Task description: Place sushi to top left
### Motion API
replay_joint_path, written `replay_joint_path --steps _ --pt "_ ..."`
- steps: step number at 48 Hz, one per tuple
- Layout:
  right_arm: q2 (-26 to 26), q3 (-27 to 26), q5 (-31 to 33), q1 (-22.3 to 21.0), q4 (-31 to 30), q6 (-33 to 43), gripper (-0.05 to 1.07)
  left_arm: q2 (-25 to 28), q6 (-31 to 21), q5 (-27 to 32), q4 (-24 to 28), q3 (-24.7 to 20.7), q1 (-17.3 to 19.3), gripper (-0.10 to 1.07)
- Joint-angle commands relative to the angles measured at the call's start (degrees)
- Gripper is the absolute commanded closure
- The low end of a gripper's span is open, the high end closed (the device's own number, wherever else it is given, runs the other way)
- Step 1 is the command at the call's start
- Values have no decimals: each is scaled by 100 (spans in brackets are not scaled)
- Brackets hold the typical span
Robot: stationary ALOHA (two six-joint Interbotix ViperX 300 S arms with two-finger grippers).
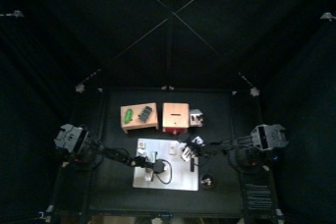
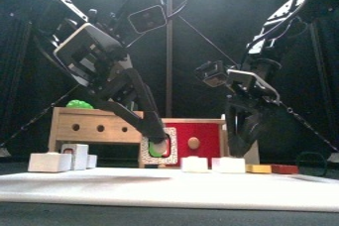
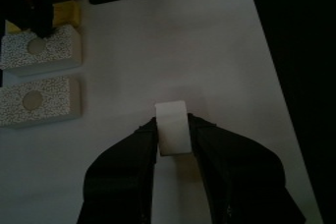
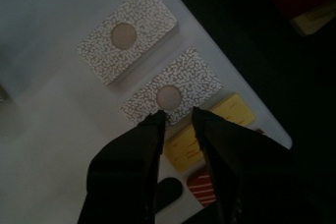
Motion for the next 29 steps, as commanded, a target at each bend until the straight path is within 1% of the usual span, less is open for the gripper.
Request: replay_joint_path --steps 1,6,14,19,23,29 --pt "-88 -114 -18 -9 -9 0 32 -132 9 -18 26 -62 0 32" --pt "-88 -105 -18 0 0 0 32 -202 9 44 26 0 -9 32" --pt "-88 -114 -18 -9 0 0 32 -571 0 378 26 378 -97 32" --pt "-88 -123 -18 0 9 9 32 -896 -9 580 -26 712 -176 32" --pt "-88 -123 -9 9 9 26 32 -1178 -9 589 -123 1002 -255 32" --pt "-88 -123 -9 9 9 35 32 -1441 -9 633 -369 1477 -281 32"
